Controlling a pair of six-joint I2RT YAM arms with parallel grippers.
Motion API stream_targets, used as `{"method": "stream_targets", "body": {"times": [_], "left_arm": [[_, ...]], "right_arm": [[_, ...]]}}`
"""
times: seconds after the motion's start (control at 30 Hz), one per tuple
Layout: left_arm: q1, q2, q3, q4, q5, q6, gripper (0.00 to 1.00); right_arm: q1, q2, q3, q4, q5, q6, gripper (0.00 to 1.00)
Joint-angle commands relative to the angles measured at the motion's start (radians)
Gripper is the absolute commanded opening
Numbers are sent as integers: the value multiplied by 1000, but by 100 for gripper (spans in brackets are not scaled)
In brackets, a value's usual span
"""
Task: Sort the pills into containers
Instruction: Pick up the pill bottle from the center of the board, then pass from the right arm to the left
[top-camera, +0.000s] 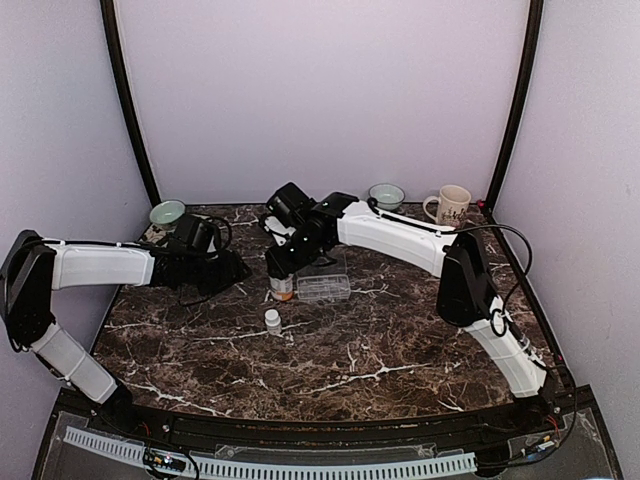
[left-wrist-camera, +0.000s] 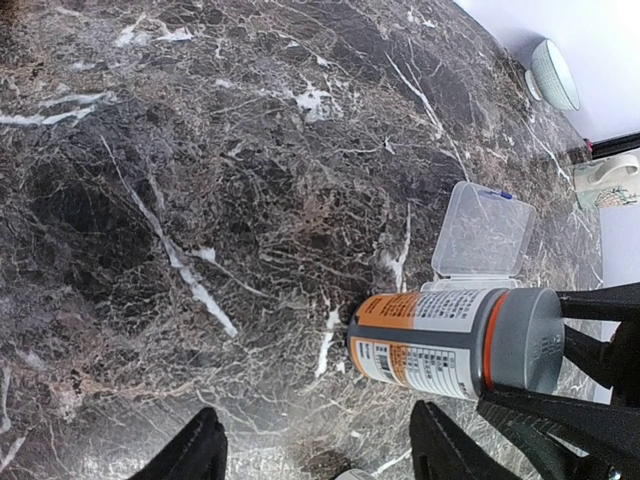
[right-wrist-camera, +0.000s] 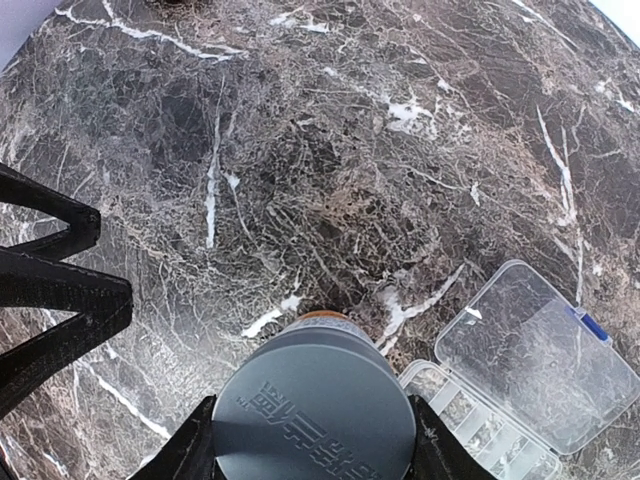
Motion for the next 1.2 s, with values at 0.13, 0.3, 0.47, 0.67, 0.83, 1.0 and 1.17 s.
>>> {"method": "stream_targets", "body": {"times": [0.13, 0.3, 0.47, 0.67, 0.83, 1.0, 1.17], "left_arm": [[8, -45, -9, 22, -5, -12, 96], [9, -83, -22, 59, 20, 2, 97], [11, -125, -59, 155, 90, 45, 96], [20, -136, -78, 315, 282, 121, 96], [21, -123, -75, 434, 448, 116, 95], [22, -87, -59, 556, 639, 75, 95], [20, -60, -35, 595, 748, 65, 95]], "right_arm": [[-3, -115, -122, 99, 2, -11, 20], [-5, -237, -239, 171, 1, 0, 18], [-33, -388, -402, 269, -58, 66, 17], [-112, -622, -710, 458, -228, 206, 17], [-153, -743, -877, 561, -338, 291, 17], [-170, -814, -1003, 706, -447, 406, 17], [-175, -859, -1049, 780, -514, 488, 17]]}}
